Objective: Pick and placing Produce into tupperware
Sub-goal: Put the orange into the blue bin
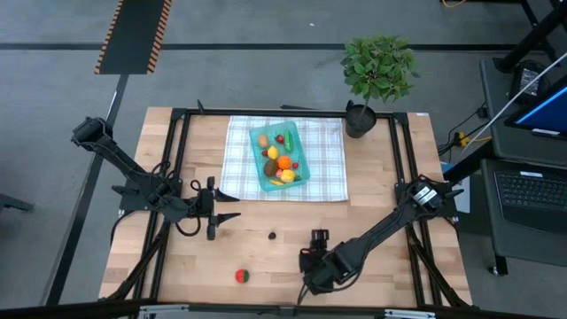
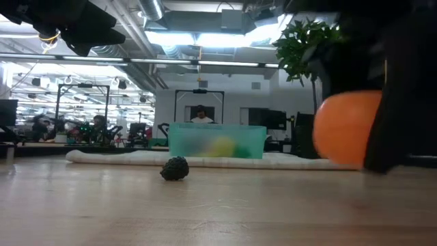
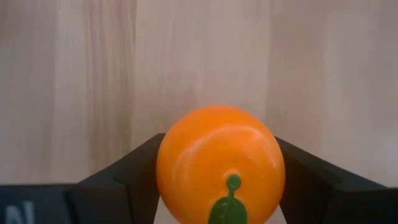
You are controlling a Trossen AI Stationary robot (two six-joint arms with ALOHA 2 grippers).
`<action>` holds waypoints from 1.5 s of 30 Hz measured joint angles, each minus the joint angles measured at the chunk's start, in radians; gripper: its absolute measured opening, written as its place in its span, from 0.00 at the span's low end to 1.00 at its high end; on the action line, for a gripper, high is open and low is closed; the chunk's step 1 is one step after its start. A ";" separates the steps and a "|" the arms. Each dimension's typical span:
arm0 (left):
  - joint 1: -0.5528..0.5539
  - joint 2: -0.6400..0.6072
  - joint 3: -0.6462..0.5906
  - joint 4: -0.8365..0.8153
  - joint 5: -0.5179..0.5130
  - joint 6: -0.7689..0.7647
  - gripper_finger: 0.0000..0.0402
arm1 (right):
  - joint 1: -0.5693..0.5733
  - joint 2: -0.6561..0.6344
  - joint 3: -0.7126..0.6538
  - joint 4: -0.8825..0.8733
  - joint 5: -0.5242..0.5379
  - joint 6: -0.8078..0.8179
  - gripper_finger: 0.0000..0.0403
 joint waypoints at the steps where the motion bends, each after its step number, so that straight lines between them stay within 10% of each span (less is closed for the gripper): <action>1: 0.000 0.000 0.000 0.000 0.000 0.000 0.48 | -0.004 -0.010 0.008 -0.013 -0.001 0.000 0.62; 23: 0.001 0.000 0.000 -0.007 0.027 0.000 0.48 | -0.038 -0.335 -0.171 -0.022 0.082 -0.017 0.62; 45: 0.001 0.000 0.000 -0.012 0.027 0.000 0.48 | -0.052 -0.469 -0.749 1.035 0.198 -0.158 0.62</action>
